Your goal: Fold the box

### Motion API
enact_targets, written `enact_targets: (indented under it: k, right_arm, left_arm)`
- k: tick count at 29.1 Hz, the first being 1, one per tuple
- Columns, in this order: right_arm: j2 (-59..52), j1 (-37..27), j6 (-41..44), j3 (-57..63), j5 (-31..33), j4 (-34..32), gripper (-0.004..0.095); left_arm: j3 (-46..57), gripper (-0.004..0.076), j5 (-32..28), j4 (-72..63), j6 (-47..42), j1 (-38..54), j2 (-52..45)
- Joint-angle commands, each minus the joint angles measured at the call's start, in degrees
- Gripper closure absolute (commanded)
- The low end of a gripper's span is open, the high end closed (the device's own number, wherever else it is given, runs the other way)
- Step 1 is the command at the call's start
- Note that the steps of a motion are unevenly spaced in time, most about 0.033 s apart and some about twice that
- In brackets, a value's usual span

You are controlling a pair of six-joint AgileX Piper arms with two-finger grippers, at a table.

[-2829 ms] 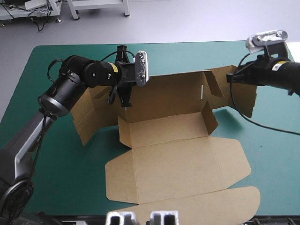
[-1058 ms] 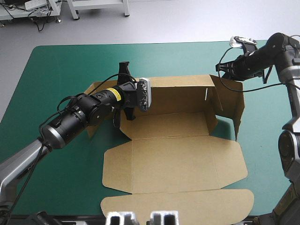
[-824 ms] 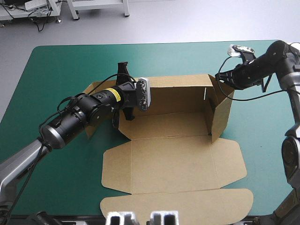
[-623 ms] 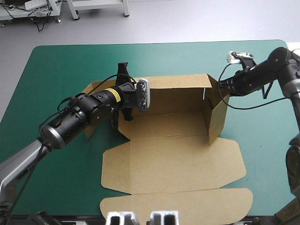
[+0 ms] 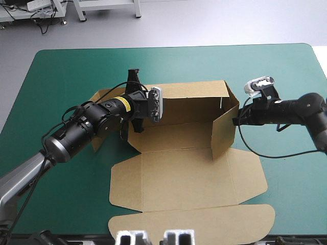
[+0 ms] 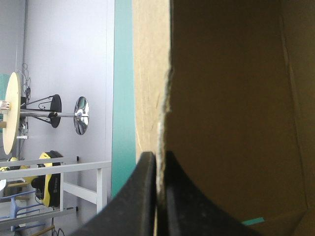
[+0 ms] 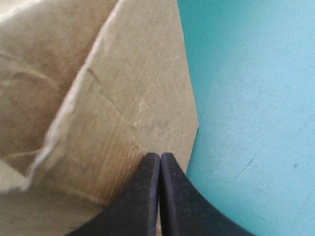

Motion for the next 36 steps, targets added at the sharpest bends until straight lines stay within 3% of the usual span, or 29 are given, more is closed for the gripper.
enact_targets:
  k: [1,6,11,14,19,21,24,28,31,33,36]
  right_arm:
    - [-6.3,-0.4,-11.1,5.8,-8.0,10.2,0.0927]
    - [-8.5,-0.4,-22.7,15.7,-9.3,20.2,0.0927]
    - [-8.5,-0.4,-26.5,16.2,-10.1,21.2,0.0894]
    - [-8.5,-0.4,-26.7,15.4,-9.9,21.2,0.0721]
    - [-8.6,-0.4,-26.0,13.9,-3.8,19.7,0.0259]
    - [-8.6,-0.4,-26.7,13.9,-2.8,19.5,0.0177]
    - [-8.0,-0.3,-29.1,13.9,-2.7,21.1,0.0188]
    - [-6.6,-0.1,-33.7,13.9,-3.5,28.1,0.0188]
    - [-6.0,1.9,-34.1,13.9,-5.5,28.0,0.0189]
    - [-5.7,4.1,-34.1,13.9,-8.3,27.6,0.0188]
    - [-5.8,7.2,-32.0,13.9,-17.2,28.0,0.0189]
  left_arm:
    - [-1.5,0.0734,0.4,-0.2,-0.8,-0.2,-2.1]
    - [-1.5,0.0734,1.6,-0.4,-0.8,-0.2,-0.4]
    - [-1.5,0.0734,1.6,-0.4,-0.8,-0.3,0.8]
    - [-1.5,0.0734,1.3,-0.4,-0.8,-0.3,0.9]
    - [-1.5,0.0734,1.6,-0.4,-0.4,-0.3,0.9]
    - [-1.5,0.0734,1.5,-0.7,-0.4,-0.3,0.9]
    - [-1.5,0.0734,0.8,-0.8,-0.4,-0.4,0.9]
    - [-1.5,0.0734,-0.3,-1.0,-0.4,-1.6,0.9]
    - [-1.5,0.0734,-0.7,-1.5,-1.0,-2.8,0.9]
    - [-1.5,0.0734,-1.3,-1.5,-2.2,-3.1,1.0]
    - [-1.5,0.0734,-1.7,-1.7,-4.3,-3.1,1.4]
